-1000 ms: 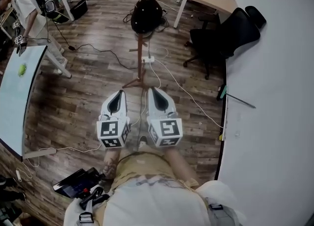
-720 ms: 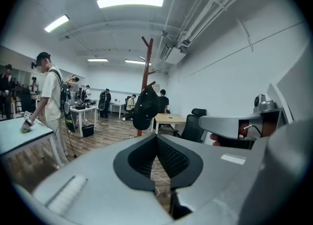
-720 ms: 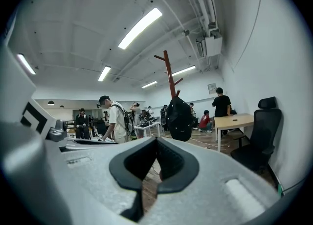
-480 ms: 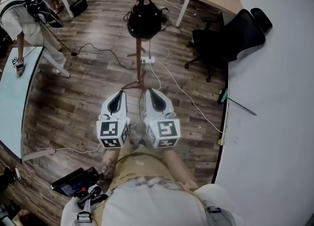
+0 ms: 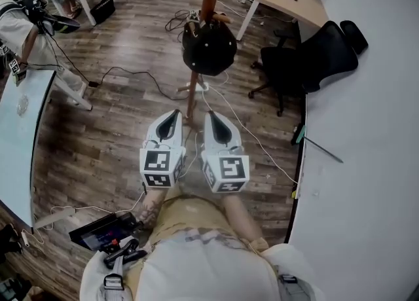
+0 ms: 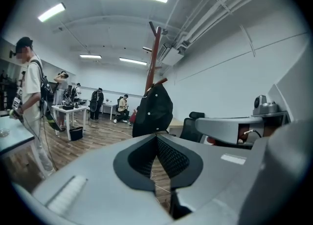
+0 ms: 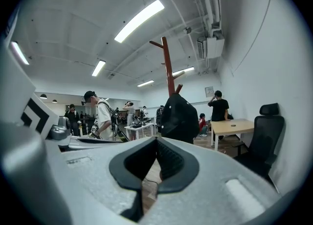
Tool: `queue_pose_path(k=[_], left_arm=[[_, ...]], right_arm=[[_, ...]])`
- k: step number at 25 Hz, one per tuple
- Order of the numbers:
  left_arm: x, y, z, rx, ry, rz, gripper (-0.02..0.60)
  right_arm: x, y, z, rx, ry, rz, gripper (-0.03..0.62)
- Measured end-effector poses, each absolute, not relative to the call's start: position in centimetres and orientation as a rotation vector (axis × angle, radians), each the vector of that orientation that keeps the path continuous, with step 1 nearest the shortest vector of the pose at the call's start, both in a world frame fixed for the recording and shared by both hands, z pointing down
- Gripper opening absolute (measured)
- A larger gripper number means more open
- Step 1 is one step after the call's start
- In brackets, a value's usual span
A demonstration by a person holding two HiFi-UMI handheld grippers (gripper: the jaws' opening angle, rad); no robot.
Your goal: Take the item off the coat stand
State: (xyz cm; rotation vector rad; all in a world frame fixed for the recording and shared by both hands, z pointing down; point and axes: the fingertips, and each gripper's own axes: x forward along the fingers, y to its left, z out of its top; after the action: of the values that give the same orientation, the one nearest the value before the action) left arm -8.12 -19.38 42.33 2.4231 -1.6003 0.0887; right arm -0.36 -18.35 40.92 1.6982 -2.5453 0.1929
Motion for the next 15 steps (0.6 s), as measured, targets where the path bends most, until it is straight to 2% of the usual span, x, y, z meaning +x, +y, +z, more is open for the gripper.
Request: queue_pose_path(k=[9,15], left_arm=[[-10.0,-25.8,43.0,2.456,-1.494,0.113,0.002],[-9.5,-28.5,43.5,2.472,-1.452,0.123,0.002]], right_arm=[[-1.5,-24.6,40.2,1.805,-2.511,0.143,0.002],[0.3,-26.8,40.2,1.906,-2.455,0.125,0.002]])
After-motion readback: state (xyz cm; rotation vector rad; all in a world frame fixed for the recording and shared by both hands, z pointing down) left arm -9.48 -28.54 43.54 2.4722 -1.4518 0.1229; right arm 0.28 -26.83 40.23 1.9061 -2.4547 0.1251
